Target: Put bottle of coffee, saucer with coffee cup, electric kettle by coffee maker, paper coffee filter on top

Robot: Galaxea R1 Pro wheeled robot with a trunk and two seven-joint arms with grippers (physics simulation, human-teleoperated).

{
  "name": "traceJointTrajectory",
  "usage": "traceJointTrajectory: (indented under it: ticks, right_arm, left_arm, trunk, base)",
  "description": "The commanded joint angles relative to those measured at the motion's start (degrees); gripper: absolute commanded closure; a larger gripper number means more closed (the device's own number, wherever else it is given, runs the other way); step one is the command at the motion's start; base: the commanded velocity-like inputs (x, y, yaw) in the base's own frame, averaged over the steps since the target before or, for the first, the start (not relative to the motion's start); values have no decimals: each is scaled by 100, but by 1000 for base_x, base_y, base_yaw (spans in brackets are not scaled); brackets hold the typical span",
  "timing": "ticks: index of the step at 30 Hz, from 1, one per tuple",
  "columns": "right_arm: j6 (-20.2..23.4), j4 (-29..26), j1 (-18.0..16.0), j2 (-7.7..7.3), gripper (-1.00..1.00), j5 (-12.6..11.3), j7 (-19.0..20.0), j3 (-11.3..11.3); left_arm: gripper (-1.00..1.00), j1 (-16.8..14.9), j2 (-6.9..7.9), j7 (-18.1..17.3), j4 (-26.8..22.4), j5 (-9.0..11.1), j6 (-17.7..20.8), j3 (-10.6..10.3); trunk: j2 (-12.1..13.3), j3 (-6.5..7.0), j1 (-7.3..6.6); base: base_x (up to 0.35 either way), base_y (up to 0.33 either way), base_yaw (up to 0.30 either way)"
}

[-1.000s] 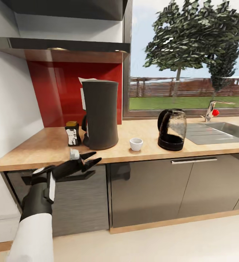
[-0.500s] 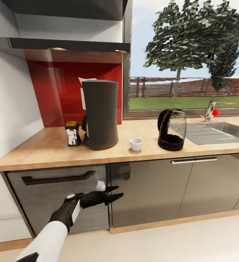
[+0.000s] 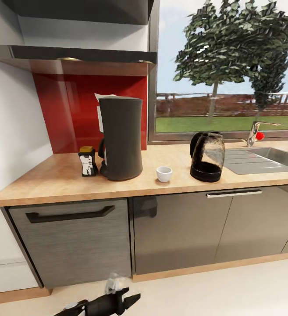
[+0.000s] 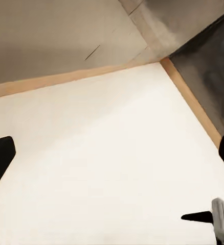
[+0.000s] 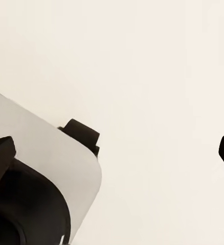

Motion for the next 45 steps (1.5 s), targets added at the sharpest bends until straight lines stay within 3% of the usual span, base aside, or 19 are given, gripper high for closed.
traceJointTrajectory:
  ticks: [1,5,6,8,9,10,12,15,16,18,19,22,28,29,33,45]
  right_arm:
    - [-18,-14,-30,-9,-100,-64,7,39]
    - [-17,-13,-173,-64,-100,-74,10,33]
    - [-17,-13,-283,-76,-100,-75,10,34]
    - [-14,-13,-441,-84,-100,-76,8,34]
    - [-9,-13,-577,-89,-100,-78,8,32]
    - [-9,-13,-577,-89,-100,-78,8,32]
    - [-4,-16,-873,-90,-100,-85,11,27]
    - [-7,-13,-923,-108,-100,-81,14,29]
    - [-8,37,-938,-199,-100,-151,4,31]
    - [-8,75,-939,-207,-100,-286,4,29]
    - [-8,321,-940,-215,-100,-1179,3,34]
    - [-12,411,-940,-219,-100,-1373,-1,38]
    - [-23,427,-940,-221,-100,-1397,-12,42]
    - [-24,431,-940,-221,-100,-1400,-16,43]
    - [-25,434,-940,-221,-100,-1403,-18,43]
    - [-26,433,-940,-214,-100,-1402,-27,43]
  left_arm:
    - [-100,91,46,8,4,-52,-66,86]
    - [-100,646,335,38,33,-3,-205,93]
    - [-100,822,458,31,38,109,-238,95]
    - [-100,957,571,19,41,335,-261,96]
    - [-100,1072,651,10,40,569,-275,97]
    - [-100,1072,651,10,40,569,-275,97]
    - [-100,1519,874,-3,39,1080,-327,99]
    - [-100,1797,1094,-2,40,1167,-484,99]
    - [-100,2043,1312,1,46,1296,-580,104]
    - [-100,2133,1349,0,46,1468,-597,102]
    - [-100,2477,1615,-244,41,2765,-656,101]
    - [-100,2724,1675,-433,50,3113,-661,105]
    - [-100,2837,1665,-426,53,3381,-655,107]
    - [-100,2851,1662,-345,50,3507,-652,107]
    - [-100,2862,1654,-6,48,3607,-653,104]
    - [-100,2866,1625,330,47,3656,-645,104]
  trunk:
    - [-3,-5,-1]
    - [-3,-5,-1]
    - [-3,-5,-1]
    - [-3,-5,-1]
    - [-3,-5,-1]
    - [-3,-5,-1]
    - [-3,-5,-1]
    - [-3,-5,-1]
    - [-3,-5,-1]
    - [-3,-5,-1]
    - [-3,-5,-1]
    - [-3,-5,-1]
    - [-3,-5,-1]
    - [-3,-5,-1]
    - [-3,-5,-1]
    - [-3,-5,-1]
  base:
    - [0,0,0]
    - [0,0,0]
    - [0,0,0]
    - [0,0,0]
    - [0,0,0]
    - [0,0,0]
    - [0,0,0]
    - [0,0,0]
    - [0,0,0]
    - [0,0,0]
    - [0,0,0]
    - [0,0,0]
    - [0,0,0]
    - [0,0,0]
    - [0,0,0]
    - [0,-2,0]
